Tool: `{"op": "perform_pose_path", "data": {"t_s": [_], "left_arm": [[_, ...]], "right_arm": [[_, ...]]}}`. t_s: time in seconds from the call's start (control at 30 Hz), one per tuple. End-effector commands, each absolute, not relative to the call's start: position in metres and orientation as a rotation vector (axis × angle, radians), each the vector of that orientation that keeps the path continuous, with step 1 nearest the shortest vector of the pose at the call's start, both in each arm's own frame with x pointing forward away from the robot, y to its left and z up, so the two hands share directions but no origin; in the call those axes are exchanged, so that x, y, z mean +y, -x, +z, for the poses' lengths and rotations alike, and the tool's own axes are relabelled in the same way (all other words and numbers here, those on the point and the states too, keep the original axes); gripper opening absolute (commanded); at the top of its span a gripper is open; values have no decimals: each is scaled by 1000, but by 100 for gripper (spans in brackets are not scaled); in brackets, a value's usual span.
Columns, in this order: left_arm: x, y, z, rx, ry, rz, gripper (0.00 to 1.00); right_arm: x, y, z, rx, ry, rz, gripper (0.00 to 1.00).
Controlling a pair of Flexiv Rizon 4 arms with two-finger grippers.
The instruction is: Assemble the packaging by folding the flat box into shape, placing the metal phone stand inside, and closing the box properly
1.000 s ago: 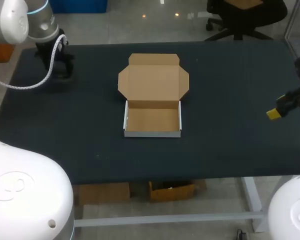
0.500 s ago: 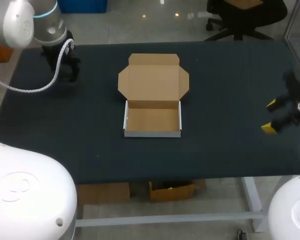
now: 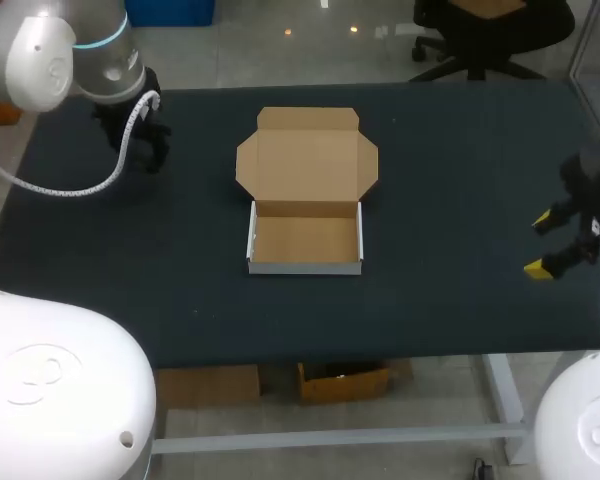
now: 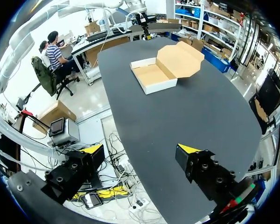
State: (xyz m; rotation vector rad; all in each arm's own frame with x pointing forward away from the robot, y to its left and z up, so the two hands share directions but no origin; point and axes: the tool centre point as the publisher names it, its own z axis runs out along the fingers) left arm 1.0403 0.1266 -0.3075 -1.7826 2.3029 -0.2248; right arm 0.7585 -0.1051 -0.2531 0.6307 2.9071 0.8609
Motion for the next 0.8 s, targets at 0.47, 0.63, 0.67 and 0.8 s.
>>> {"op": "perform_pose_path", "data": {"t_s": [0.47, 0.63, 0.67, 0.8], "left_arm": [[117, -1025, -304, 2305, 1762, -218, 0], [110, -1021, -303, 2312, 1760, -216, 0], [107, -1020, -302, 2315, 1755, -213, 0], [97, -1014, -297, 2330, 1732, -218, 0]], "right_arm": [[-105, -770, -267, 2880, -653, 920, 100], [-105, -770, -267, 2880, -653, 920, 100], [-105, -770, -267, 2880, -653, 920, 100], [-105, -770, -267, 2880, -653, 920, 100]]}}
